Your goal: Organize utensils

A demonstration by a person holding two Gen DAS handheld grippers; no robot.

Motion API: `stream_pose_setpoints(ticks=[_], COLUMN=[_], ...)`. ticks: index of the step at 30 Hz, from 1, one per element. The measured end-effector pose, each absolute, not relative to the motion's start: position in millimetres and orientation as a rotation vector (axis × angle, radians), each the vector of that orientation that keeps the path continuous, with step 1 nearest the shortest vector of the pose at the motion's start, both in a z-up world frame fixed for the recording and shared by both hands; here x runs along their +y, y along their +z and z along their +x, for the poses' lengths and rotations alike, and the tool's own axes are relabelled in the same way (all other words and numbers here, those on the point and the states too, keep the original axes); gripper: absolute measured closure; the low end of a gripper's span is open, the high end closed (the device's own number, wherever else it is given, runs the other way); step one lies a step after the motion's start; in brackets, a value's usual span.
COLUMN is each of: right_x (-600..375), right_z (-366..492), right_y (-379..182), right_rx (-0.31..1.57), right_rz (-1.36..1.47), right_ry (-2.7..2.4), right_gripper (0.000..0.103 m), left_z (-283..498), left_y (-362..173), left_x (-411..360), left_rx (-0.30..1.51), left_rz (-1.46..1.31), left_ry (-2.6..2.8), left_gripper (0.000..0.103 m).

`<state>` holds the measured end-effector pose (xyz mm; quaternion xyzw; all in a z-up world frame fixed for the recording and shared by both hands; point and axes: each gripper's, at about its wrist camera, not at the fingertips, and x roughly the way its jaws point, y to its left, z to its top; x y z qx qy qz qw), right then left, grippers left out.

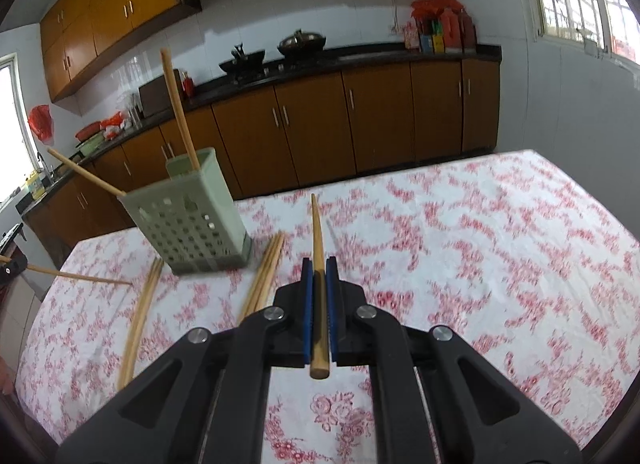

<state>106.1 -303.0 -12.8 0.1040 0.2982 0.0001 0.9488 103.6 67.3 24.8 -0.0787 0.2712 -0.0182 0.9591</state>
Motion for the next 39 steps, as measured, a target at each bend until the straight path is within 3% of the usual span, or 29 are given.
stream_pose_setpoints(ticks=[12,18,21,24,39], right_x=[-305.6,-307.2,-308.3,-311.7,-352.4], right_z=[108.8,112.2,112.6,108.2,109.6], right_y=[-14.9,-13.9,-20.7,-40.0,-102.6], right_rx=[0.605,0.602,0.644,0.707,0.851], right_rz=[0.211,0.216,0.209,0.205,0.190], right_ry=[-0.002,0.000,0.001,-0.018,-0.178], right_gripper=[0.095,0.100,0.095,0.075,0.074], left_z=[104.5,106.4,106.8,107.1,105.9], left_y=[22.0,21.3,20.9,20.1,17.8], left_x=[65.5,65.1,64.8,65.9,67.1], left_rx=[0.561,0.563,0.566,0.566,0.566], left_rz=[-0.164,-0.166,-0.169,-0.172,-0.174], left_ry=[-0.043,-0.043,-0.045,-0.047,-0.045], left_gripper=[0.096,0.096,0.096,0.096,0.096])
